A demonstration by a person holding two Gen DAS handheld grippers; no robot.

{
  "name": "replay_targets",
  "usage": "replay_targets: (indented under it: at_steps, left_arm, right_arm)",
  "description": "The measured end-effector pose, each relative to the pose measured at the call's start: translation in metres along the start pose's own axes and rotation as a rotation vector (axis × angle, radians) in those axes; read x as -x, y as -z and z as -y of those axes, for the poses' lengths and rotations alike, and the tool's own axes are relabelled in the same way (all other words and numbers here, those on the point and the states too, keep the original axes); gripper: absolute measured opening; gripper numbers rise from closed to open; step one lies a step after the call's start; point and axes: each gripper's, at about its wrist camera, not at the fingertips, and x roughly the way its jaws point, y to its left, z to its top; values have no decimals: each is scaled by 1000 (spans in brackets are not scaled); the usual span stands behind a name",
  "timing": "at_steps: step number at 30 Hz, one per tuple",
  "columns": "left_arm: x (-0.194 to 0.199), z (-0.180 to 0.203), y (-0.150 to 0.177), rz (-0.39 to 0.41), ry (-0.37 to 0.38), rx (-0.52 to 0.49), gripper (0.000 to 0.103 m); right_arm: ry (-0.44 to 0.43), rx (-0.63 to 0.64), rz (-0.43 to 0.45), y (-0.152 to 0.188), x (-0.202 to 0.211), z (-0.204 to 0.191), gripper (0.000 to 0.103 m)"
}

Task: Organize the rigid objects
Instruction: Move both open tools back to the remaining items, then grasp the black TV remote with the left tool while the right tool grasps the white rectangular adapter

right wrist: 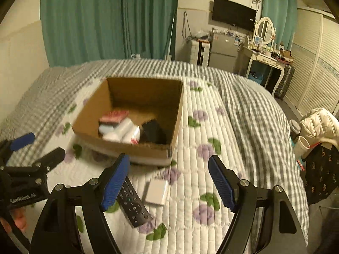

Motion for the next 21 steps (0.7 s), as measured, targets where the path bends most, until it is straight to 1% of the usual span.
replay_targets:
  at_steps: [2, 5, 8, 12, 15, 16, 18, 20, 21]
  left_arm:
    - [-10, 3, 10, -21, -9, -4, 100]
    - [-26, 3, 22, -53, 3, 21, 100]
    - [-44, 5, 34, -91, -2, 42, 100]
    - [-65, 7, 47, -131, -26, 46, 100]
    - [-75, 7, 54, -147, -46, 47, 100]
    - [-79, 8, 57, -155, -54, 49, 100]
    - [-84, 7, 61, -168, -62, 59, 100]
    - [-87, 7, 63, -177, -63, 80, 100]
    - [-88, 8, 64, -182, -60, 90, 100]
  right_arm:
    - [-3, 2, -21, 10, -11, 0, 76]
    - [-14, -18, -63, 24, -32, 3, 76]
    - [-16, -44, -103, 35, -51, 6, 76]
    - [-15, -18, -162, 46, -79, 1, 76]
    - [-37, -5, -203, 52, -99, -6, 76]
    - [-46, -4, -216, 54, -105, -8, 75]
    - [-68, -6, -246, 59, -117, -11, 71]
    - [-67, 9, -265, 63, -126, -13, 62]
    - [-60, 20, -263, 65, -128, -13, 60]
